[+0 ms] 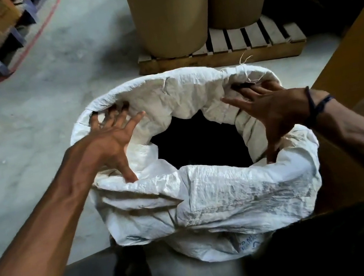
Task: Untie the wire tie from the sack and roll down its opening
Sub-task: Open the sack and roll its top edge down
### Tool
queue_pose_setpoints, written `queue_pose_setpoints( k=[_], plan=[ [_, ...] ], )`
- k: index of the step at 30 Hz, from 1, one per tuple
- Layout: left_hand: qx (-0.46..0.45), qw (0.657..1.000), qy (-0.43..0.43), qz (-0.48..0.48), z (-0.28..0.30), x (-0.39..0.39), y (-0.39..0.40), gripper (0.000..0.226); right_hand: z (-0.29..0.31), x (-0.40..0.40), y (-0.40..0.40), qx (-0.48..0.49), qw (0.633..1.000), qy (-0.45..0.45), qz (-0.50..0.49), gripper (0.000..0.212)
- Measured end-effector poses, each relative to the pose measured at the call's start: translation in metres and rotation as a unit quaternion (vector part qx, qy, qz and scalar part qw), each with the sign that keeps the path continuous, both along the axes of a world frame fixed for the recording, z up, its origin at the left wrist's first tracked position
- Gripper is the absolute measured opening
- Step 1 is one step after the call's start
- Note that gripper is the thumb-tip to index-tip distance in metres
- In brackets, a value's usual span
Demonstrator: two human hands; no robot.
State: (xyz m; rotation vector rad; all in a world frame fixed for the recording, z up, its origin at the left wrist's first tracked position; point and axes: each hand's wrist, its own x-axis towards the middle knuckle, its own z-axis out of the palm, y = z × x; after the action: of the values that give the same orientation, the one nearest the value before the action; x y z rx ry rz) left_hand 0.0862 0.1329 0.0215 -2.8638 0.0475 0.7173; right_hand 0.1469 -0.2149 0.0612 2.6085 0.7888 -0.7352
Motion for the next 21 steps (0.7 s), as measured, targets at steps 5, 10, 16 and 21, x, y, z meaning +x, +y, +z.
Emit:
queue_pose_setpoints(
  k=[5, 10, 16, 21],
  plan=[
    [-0.056, 0.998, 0.034, -0.007, -0.013, -0.012, -0.019, 0.175, -0.027, -0.013, 0.008, 0.018, 1.0, 0.01, 0.02, 0.175],
    [-0.119, 0.991, 0.064, 0.002, -0.05, -0.017, -0.035, 0.128, -0.067, -0.011, 0.011, 0.092, 0.994, -0.008, 0.055, 0.154],
    [-0.271, 0.948, 0.167, 0.004, -0.061, -0.038, -0.089, 0.08, -0.107, 0.001, 0.02, 0.161, 0.985, -0.056, 0.04, 0.11],
    [-0.248, 0.868, 0.413, 0.116, -0.087, -0.07, -0.134, 0.128, -0.118, 0.021, 0.02, 0.196, 0.973, -0.101, -0.074, 0.105]
  ],
)
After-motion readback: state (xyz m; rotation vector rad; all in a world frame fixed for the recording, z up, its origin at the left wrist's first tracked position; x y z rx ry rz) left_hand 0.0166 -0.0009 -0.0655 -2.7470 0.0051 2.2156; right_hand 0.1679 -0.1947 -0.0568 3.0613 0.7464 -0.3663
